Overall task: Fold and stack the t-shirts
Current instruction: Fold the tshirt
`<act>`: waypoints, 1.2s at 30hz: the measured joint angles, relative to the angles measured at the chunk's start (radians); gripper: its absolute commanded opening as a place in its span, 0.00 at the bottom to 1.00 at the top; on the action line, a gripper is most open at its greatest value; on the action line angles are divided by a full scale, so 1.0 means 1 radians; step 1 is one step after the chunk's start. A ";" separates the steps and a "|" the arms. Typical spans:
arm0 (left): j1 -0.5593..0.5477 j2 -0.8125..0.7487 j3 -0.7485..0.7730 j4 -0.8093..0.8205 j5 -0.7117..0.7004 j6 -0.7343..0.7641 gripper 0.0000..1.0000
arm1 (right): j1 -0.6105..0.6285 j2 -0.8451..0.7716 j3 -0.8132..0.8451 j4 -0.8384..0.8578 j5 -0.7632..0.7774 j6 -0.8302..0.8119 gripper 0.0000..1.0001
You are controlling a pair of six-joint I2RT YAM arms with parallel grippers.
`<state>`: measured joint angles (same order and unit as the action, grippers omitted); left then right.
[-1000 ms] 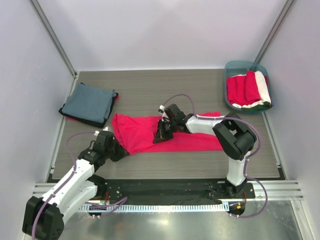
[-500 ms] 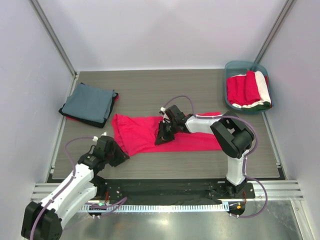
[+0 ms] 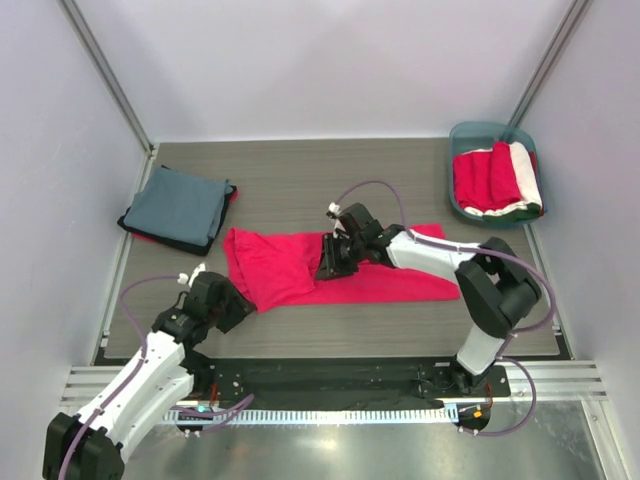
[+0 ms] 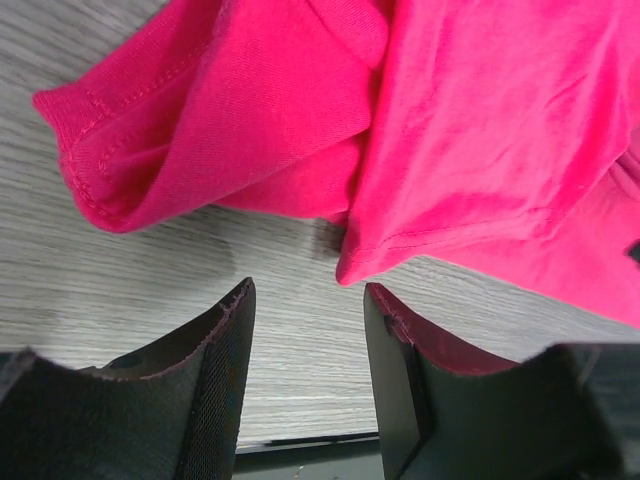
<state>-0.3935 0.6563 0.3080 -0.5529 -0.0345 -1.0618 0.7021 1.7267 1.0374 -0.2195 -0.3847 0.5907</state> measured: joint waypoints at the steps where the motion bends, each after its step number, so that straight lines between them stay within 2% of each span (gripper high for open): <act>1: 0.000 0.002 0.000 0.001 0.000 -0.005 0.49 | -0.003 -0.032 -0.004 -0.011 0.029 -0.008 0.26; 3: 0.000 -0.006 0.000 0.006 -0.004 -0.013 0.48 | -0.014 -0.093 -0.023 -0.031 0.082 -0.020 0.22; 4: 0.000 -0.013 0.000 0.008 -0.007 -0.015 0.48 | -0.024 -0.128 -0.039 -0.046 0.116 -0.024 0.13; 7: 0.000 -0.035 0.000 0.014 -0.016 -0.031 0.48 | -0.079 -0.231 -0.110 -0.082 0.229 -0.031 0.01; 14: 0.000 -0.038 0.000 0.029 -0.037 -0.064 0.48 | -0.271 -0.509 -0.332 -0.196 0.504 0.020 0.01; 18: 0.000 -0.024 0.000 0.048 -0.045 -0.080 0.48 | -0.307 -0.614 -0.381 -0.273 0.613 0.060 0.01; 26: 0.000 0.052 0.000 0.136 -0.060 -0.094 0.49 | -0.307 -0.521 -0.381 -0.350 0.709 0.121 0.01; 36: 0.000 0.208 0.000 0.264 -0.069 -0.109 0.48 | -0.307 -0.461 -0.385 -0.356 0.764 0.177 0.01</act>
<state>-0.3935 0.8642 0.3077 -0.2890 -0.1036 -1.1713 0.3954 1.2655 0.6525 -0.5758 0.3790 0.7677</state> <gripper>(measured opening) 0.485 0.022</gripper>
